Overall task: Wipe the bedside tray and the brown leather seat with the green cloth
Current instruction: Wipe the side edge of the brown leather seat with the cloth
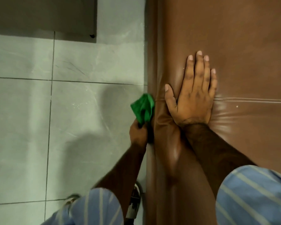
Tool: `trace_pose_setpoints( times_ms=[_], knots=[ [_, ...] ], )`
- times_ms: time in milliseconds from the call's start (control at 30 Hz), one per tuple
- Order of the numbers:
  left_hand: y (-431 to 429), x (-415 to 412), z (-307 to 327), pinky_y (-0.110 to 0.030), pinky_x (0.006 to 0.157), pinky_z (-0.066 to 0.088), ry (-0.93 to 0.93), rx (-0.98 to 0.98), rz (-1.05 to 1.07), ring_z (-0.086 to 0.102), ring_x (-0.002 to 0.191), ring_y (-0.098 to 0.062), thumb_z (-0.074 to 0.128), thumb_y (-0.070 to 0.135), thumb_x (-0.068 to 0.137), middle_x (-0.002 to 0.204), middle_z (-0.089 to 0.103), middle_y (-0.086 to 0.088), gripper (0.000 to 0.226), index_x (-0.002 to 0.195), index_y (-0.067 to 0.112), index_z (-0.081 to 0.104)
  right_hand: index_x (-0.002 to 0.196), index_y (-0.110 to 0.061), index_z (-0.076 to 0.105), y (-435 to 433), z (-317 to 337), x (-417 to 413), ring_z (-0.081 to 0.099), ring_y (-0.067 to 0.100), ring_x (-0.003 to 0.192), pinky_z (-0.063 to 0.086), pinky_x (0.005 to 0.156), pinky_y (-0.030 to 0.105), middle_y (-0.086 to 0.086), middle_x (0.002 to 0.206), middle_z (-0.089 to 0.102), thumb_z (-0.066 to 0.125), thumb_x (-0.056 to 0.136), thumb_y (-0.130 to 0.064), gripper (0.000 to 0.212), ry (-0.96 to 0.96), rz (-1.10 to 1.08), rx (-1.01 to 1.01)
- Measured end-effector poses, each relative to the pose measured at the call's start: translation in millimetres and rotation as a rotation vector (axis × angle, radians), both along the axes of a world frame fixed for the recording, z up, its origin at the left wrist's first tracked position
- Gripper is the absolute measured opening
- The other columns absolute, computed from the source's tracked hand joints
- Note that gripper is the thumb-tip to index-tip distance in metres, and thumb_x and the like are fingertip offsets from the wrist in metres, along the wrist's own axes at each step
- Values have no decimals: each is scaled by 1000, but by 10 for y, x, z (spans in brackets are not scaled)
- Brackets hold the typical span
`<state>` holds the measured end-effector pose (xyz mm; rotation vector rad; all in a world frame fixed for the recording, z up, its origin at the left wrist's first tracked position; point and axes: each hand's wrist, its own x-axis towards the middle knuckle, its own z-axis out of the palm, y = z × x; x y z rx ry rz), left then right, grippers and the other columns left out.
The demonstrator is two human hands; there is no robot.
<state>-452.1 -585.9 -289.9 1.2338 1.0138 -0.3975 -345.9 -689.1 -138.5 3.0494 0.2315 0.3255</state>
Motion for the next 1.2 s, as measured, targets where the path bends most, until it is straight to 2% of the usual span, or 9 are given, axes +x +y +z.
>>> trace_pose_setpoints(
  times_ms=[167, 267, 400, 500, 633, 733, 967, 1067, 1200],
  knots=[
    [43, -78, 44, -39, 91, 59, 261, 171, -369, 71, 101, -32, 57, 18, 94, 112, 75, -16, 23, 110, 9, 72, 170, -7, 14, -21, -15, -10, 11, 32, 167, 12, 136, 54, 16, 179, 13, 30, 106, -61, 85, 9, 4, -3],
    [84, 592, -140, -42, 98, 58, 267, 118, -337, 71, 105, -33, 59, 43, 88, 114, 74, -17, 43, 113, 9, 71, 169, -7, 14, -13, -15, -3, 11, 32, 167, 12, 136, 54, 17, 179, 14, 31, 106, -60, 85, 7, 1, 0],
    [167, 961, -529, -46, 98, 58, -47, 161, -221, 72, 107, -28, 66, 31, 84, 112, 77, -1, 31, 115, 31, 71, 169, -6, 14, -11, -5, 3, 11, 32, 167, 12, 136, 54, 17, 179, 13, 31, 106, -60, 85, 10, 1, 6],
    [74, 517, -171, -40, 91, 61, -215, 88, -73, 72, 106, -26, 63, 15, 91, 116, 76, -6, 32, 121, 23, 69, 170, -7, 13, -4, 13, -3, 11, 32, 167, 12, 136, 54, 16, 179, 13, 31, 106, -60, 85, 17, -3, -2],
    [36, -151, -30, -44, 85, 62, 2, 143, -211, 74, 100, -32, 61, 20, 91, 109, 77, -10, 26, 116, 20, 71, 169, -7, 14, -2, 9, -3, 12, 33, 167, 12, 136, 54, 17, 178, 14, 32, 105, -60, 85, 14, -3, 0],
    [109, -51, -30, -30, 82, 50, 174, 220, -444, 70, 101, -28, 58, 16, 94, 115, 75, -12, 26, 117, 14, 70, 169, -7, 15, -5, 4, -4, 12, 33, 167, 13, 136, 54, 17, 178, 15, 32, 106, -60, 85, 12, -4, -5],
    [221, 1080, -166, -42, 100, 58, 26, 268, -252, 72, 107, -25, 69, 27, 83, 114, 78, 0, 36, 118, 28, 71, 169, -7, 17, 4, 4, -6, 14, 33, 166, 12, 136, 53, 17, 178, 16, 34, 106, -59, 84, 1, -1, 5],
    [118, 619, -104, -44, 90, 62, -95, 204, -118, 74, 101, -24, 70, 23, 86, 108, 79, -2, 31, 117, 24, 72, 169, -7, 16, 21, 23, -14, 13, 33, 166, 12, 136, 54, 17, 178, 16, 34, 105, -60, 85, 3, -1, 1],
    [-102, -656, 75, -53, 72, 62, 44, 154, -127, 76, 87, -36, 58, 23, 82, 90, 78, -10, 23, 100, 21, 71, 169, -7, 15, 8, 34, -19, 13, 34, 167, 13, 136, 54, 16, 178, 15, 31, 106, -61, 85, 14, 0, -8]
  ],
)
